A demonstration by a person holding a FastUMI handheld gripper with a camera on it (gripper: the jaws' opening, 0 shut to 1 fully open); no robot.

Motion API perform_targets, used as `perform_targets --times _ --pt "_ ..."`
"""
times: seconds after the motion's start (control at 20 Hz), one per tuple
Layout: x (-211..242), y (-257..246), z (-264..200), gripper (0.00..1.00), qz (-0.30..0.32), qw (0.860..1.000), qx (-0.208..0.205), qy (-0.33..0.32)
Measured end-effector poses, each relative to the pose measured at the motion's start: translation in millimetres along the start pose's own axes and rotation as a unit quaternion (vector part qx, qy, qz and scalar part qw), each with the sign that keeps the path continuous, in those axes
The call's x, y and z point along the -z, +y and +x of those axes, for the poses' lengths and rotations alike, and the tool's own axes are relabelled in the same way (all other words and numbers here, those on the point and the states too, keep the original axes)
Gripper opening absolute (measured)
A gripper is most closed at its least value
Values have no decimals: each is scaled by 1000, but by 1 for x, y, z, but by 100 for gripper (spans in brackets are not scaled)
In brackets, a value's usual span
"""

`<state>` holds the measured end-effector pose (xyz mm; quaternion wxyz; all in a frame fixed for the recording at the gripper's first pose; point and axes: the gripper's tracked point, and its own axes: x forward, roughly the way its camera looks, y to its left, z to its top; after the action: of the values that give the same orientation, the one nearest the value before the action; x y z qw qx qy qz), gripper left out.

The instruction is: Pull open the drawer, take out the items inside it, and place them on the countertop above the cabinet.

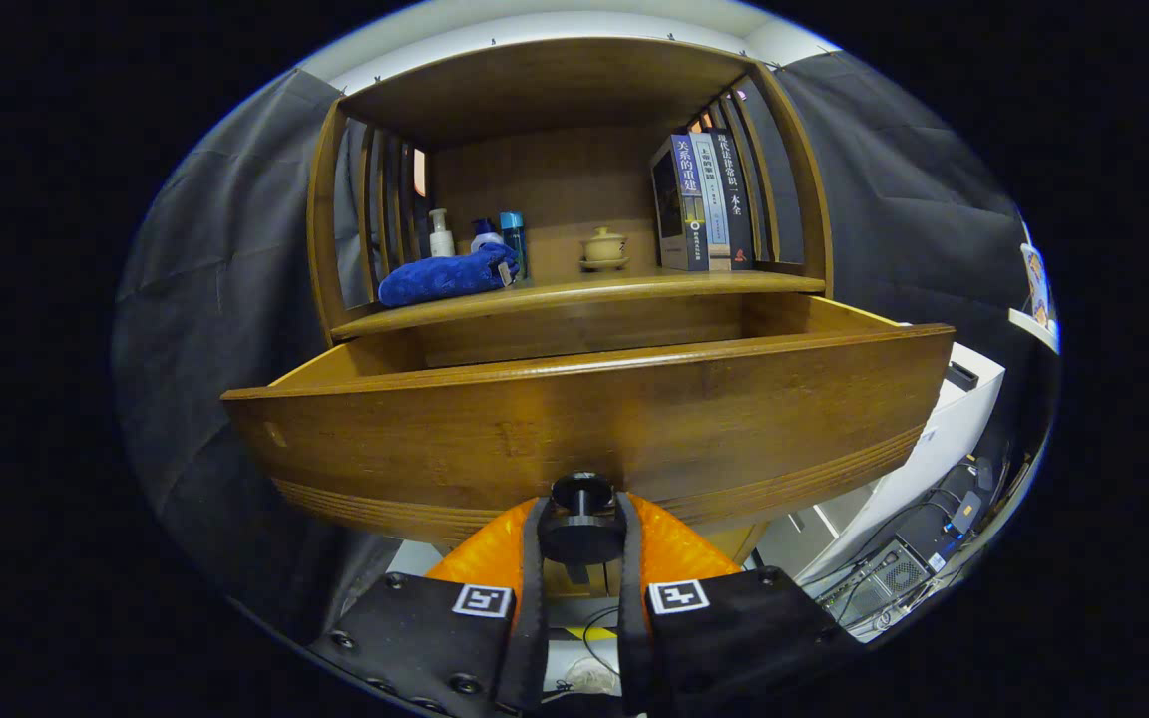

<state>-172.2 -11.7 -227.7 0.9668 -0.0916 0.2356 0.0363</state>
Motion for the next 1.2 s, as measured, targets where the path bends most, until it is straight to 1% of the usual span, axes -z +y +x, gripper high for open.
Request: perform_targets --times 0.25,0.35,0.4,0.6,0.7,0.8,1.0,1.2 --pt "13 2 -23 37 21 1000 0 19" --pt "18 2 -31 37 12 1000 1 23" --pt "19 3 -32 37 7 1000 2 23" --pt "18 4 -30 37 25 999 -6 22" --pt "18 -1 -31 47 27 999 2 23" --pt "7 -13 -36 64 20 999 23 9" --pt "-30 -22 -50 99 50 998 31 -31" --pt "-74 -28 -64 99 56 996 28 -67"
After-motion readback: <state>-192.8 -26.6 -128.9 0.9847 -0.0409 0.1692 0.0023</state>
